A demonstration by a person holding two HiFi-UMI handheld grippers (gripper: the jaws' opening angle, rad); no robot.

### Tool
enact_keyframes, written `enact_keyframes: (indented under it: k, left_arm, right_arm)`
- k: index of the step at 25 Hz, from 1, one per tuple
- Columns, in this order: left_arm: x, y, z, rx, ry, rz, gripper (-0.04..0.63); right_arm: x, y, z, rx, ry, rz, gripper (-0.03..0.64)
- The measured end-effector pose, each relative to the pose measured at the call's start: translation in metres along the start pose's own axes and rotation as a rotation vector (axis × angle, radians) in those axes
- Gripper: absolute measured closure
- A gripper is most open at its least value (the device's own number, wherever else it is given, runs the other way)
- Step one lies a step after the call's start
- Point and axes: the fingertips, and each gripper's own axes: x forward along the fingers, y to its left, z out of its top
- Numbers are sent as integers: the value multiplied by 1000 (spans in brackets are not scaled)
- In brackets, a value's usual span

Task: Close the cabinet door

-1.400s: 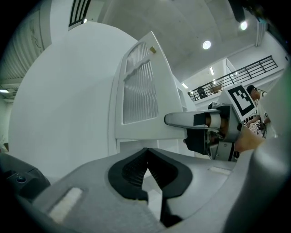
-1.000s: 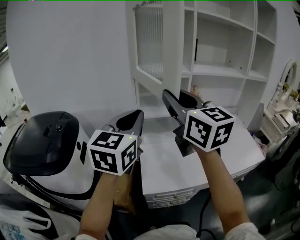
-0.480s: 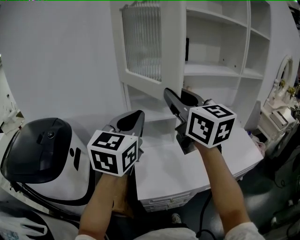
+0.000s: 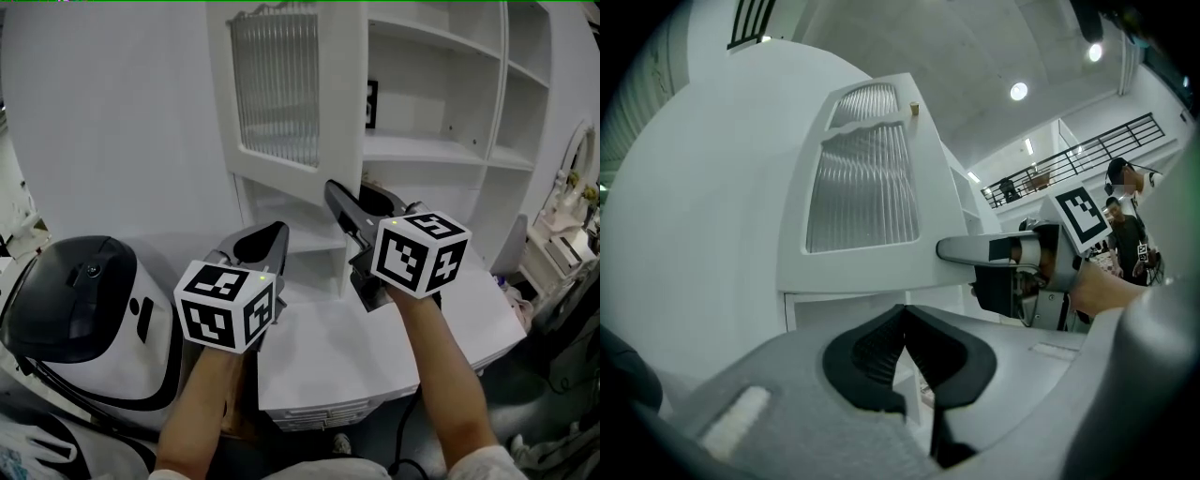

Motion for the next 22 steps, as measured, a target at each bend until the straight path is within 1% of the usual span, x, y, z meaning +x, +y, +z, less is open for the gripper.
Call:
enact_keyframes:
  k: [4, 13, 22]
  left_arm:
    - [10, 2, 1, -3, -2, 18, 598]
    - [39, -3, -2, -5, 9, 24, 598]
    - [64, -5, -9, -6, 26, 27, 598]
  right_arm:
    - [3, -14, 0, 2, -3, 15, 528]
    - [9, -39, 1, -6, -9, 35, 517]
    - [17, -66, 1, -5, -21, 18, 492]
